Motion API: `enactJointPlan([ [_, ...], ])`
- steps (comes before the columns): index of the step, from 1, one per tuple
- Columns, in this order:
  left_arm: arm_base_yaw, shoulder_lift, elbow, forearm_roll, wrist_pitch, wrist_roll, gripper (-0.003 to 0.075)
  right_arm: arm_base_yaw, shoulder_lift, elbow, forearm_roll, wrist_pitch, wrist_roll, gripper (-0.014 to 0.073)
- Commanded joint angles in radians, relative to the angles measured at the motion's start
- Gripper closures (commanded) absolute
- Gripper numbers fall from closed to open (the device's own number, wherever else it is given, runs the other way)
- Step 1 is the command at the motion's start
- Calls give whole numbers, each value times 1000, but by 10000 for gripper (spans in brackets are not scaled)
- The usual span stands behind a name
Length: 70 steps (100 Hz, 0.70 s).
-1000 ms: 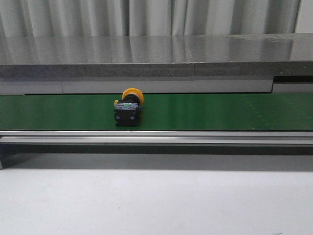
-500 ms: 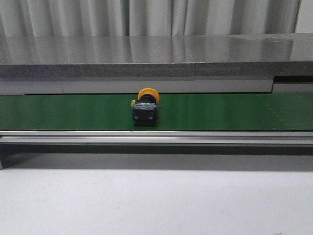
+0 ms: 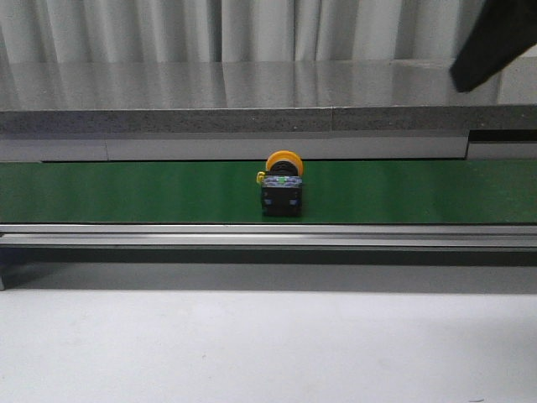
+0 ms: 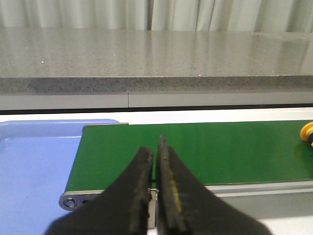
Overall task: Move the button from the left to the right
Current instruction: 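Lower the right gripper over the button on the belt and grasp it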
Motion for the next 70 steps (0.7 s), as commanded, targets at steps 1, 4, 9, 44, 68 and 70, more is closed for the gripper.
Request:
enactJointPlan([
  [1,-8,6,-28,-7,-80,0,715,46,62,-72,18,-78,-1,13],
  [4,-8,6,-28,-7,-80,0,715,60,88,-90,17,-81,-1,13],
  [9,-8,6,-28,-7,-80,0,715,83,132,-116,17,-82,-1,13],
  [44,-8,6,-28,-7,-80,0,715,185,368,-273,11,-98,-2,13],
  [68,-8,6,-28,-7,-80,0,715,193,444,-300,-85,-106,-1,13],
  [70,-8,6,-28,-7,-80,0,715,193,449,-300,-97,-105,-1,13],
])
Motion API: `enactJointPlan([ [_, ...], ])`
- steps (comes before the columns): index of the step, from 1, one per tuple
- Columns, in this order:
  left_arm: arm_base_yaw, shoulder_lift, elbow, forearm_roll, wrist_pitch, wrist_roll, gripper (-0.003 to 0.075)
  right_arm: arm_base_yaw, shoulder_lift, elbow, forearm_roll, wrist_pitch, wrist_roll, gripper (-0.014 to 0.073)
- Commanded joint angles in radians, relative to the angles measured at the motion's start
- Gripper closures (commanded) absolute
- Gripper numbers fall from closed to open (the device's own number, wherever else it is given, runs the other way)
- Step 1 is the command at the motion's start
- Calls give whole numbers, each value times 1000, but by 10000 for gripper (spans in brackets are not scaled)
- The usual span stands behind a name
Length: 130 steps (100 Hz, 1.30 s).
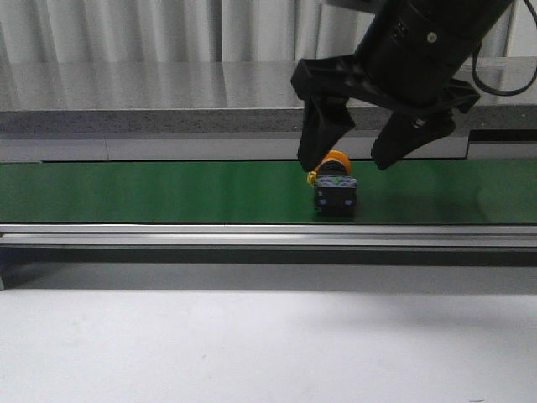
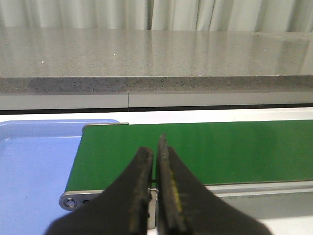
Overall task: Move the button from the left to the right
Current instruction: 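Lower the right gripper over the button on the belt and grasp it, then lift the button off the belt and move it over the green tray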
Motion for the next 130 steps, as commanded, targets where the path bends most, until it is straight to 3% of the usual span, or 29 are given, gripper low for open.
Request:
enactJointPlan([
  [1,-8,6,-28,-7,-80,0,715,-2,-17,-35,-61,-48,-2,13],
  [22,-8,6,-28,-7,-80,0,715,-4,15,-35,-102,-48,-1,49],
  [44,-8,6,-28,-7,-80,0,715,-4,13,-38,-102,-33,-1,392],
  [51,-8,6,-28,-7,-80,0,715,-4,12,-40,-102,-13,-1,445],
  [76,-8,6,-28,-7,-80,0,715,-87,-74,-41,-113,66,-1,442],
  [106,-8,6,-28,-7,-80,0,715,-386,-247,-41,-297,188,-1,442],
  [130,-8,6,-28,-7,-80,0,715,-623,-264,-42,-486,213,-1,442],
])
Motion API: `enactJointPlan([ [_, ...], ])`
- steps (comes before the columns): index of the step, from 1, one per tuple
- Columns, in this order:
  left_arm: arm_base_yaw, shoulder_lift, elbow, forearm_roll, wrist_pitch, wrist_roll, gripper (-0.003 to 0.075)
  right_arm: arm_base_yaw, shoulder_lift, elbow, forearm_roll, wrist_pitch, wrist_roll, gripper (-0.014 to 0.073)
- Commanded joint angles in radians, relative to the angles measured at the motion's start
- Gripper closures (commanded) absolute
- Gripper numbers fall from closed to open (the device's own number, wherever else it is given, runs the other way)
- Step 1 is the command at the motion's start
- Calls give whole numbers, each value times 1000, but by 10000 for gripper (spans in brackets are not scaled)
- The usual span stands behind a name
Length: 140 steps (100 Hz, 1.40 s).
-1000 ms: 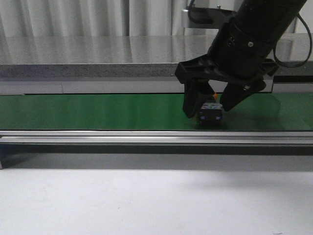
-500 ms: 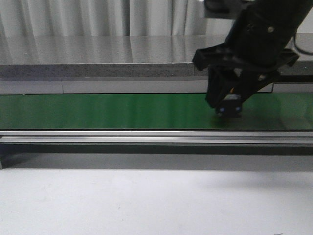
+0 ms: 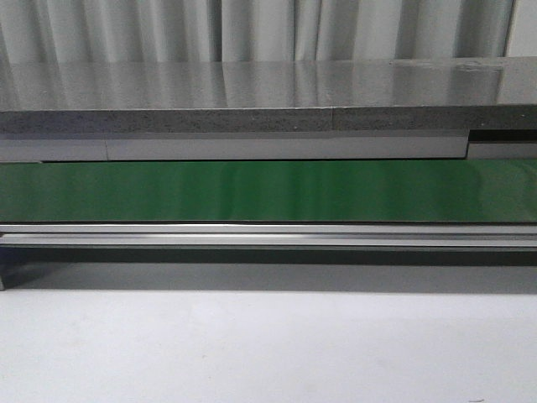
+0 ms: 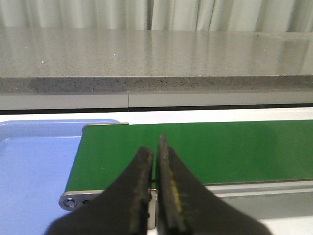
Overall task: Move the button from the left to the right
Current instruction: 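Lift the button off the belt and move it over the green tray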
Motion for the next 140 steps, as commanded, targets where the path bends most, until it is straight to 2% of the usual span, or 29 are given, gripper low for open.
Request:
enactJointPlan([
  [1,-8,6,-28,-7,-80,0,715,-63,-35,-34,-85,-32,-3,442],
  [20,-8,6,-28,-7,-80,0,715,-160,-20,-34,-137,-129,-20,442],
  [34,-8,6,-28,-7,-80,0,715,-183,24,-34,-159,-166,-74,442],
  [57,-8,6,-28,-7,-80,0,715,-208,146,-34,-231,-257,-81,442],
  [88,-8,6,-28,-7,-80,0,715,-240,267,-34,-256,-255,-81,442],
  [140,-8,6,-28,-7,-80,0,715,-240,344,-33,-194,-241,-81,431],
])
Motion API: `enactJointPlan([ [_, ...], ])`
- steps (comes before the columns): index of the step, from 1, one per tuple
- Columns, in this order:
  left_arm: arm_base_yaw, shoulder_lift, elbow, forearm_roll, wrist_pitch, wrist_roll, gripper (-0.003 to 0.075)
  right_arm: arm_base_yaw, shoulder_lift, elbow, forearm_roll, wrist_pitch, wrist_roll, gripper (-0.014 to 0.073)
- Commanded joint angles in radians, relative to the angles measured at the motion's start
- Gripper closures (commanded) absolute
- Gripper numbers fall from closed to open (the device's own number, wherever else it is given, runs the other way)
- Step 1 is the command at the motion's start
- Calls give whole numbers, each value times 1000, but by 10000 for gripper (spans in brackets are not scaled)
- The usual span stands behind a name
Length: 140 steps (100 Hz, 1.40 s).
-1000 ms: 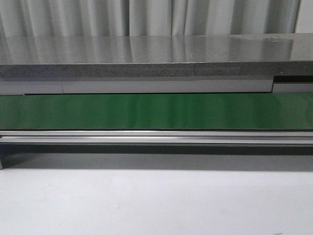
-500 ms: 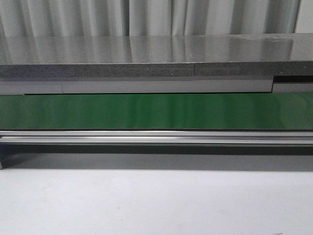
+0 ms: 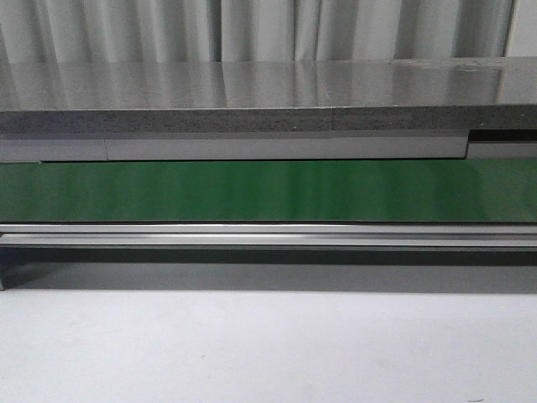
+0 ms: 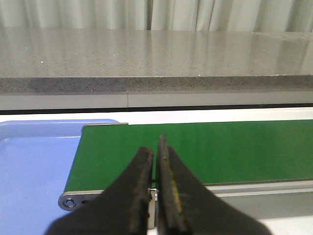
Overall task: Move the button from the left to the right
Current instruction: 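Lift the button off the belt and move it over the green tray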
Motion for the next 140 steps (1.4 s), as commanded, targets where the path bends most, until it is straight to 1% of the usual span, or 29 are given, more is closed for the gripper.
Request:
enactJointPlan([
  [1,-8,6,-28,-7,-80,0,715,-4,-43,-30,3,-25,-7,428],
  [8,-8,6,-28,-7,-80,0,715,-4,-43,-30,7,-24,-7,375],
  [22,-8,6,-28,-7,-80,0,715,-4,-43,-30,17,-23,-7,209],
  [28,-8,6,-28,-7,-80,0,715,-4,-43,-30,18,-22,-6,167],
  [33,-8,6,-28,-7,-80,0,715,-4,-43,-30,18,-20,-5,148],
  [60,-8,6,-28,-7,-80,0,715,-4,-59,-30,18,-15,40,148],
  [70,-8,6,-28,-7,-80,0,715,-4,-90,-30,33,-35,55,148],
  [93,-8,6,-28,-7,-80,0,715,14,-225,-30,201,-111,55,148],
  [101,-8,6,-28,-7,-80,0,715,41,-279,-26,247,-134,55,150],
  [114,-8,6,-28,-7,-80,0,715,112,-388,17,279,-204,55,150],
  [128,-8,6,-28,-7,-80,0,715,193,-525,108,325,-280,55,150],
  [140,-8,6,-28,-7,-80,0,715,252,-663,222,376,-351,55,150],
])
